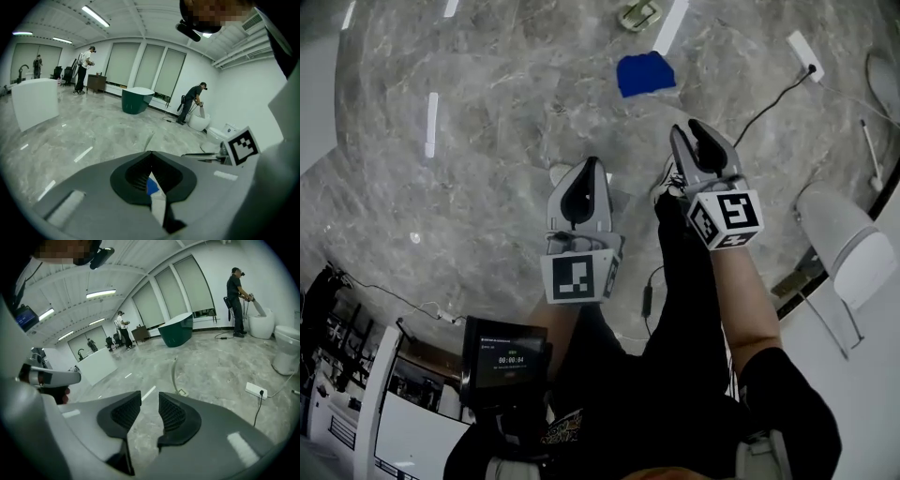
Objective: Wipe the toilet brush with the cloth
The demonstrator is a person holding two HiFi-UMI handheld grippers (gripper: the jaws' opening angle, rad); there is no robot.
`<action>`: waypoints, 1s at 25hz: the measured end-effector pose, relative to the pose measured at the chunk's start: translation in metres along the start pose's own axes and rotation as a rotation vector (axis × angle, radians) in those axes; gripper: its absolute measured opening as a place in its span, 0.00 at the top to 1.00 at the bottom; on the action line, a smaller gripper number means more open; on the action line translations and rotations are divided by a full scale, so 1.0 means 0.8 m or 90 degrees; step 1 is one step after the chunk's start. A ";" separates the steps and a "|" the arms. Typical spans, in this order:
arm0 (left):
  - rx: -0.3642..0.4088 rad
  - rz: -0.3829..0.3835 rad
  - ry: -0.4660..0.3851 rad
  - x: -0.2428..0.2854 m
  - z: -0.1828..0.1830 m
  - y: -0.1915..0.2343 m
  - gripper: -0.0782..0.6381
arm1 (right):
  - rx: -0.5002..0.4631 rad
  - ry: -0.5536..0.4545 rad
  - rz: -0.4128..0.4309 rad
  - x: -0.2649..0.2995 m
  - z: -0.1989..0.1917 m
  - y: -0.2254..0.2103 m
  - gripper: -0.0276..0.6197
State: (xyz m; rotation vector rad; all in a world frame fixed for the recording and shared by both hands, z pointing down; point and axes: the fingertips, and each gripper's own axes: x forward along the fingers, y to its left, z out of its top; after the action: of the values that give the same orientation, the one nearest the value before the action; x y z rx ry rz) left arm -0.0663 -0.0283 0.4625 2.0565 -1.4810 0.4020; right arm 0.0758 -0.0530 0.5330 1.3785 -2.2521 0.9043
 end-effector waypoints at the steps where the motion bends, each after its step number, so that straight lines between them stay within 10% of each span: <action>1: 0.010 -0.002 -0.002 0.007 -0.014 0.004 0.88 | -0.014 0.012 0.001 0.019 -0.016 -0.008 0.76; 11: -0.027 0.021 -0.007 0.075 -0.117 0.073 0.88 | -0.106 0.147 -0.010 0.199 -0.189 -0.115 0.63; 15: -0.048 -0.063 0.026 0.113 -0.159 0.059 0.88 | -0.136 0.193 -0.037 0.269 -0.256 -0.166 0.57; 25: 0.091 -0.144 0.019 0.189 -0.186 0.074 0.88 | -0.147 0.234 -0.064 0.370 -0.357 -0.241 0.51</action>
State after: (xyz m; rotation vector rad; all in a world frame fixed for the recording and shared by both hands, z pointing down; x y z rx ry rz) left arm -0.0580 -0.0677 0.6788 2.2898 -1.2161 0.4566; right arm 0.0987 -0.1178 0.9817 1.1104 -1.9232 0.7644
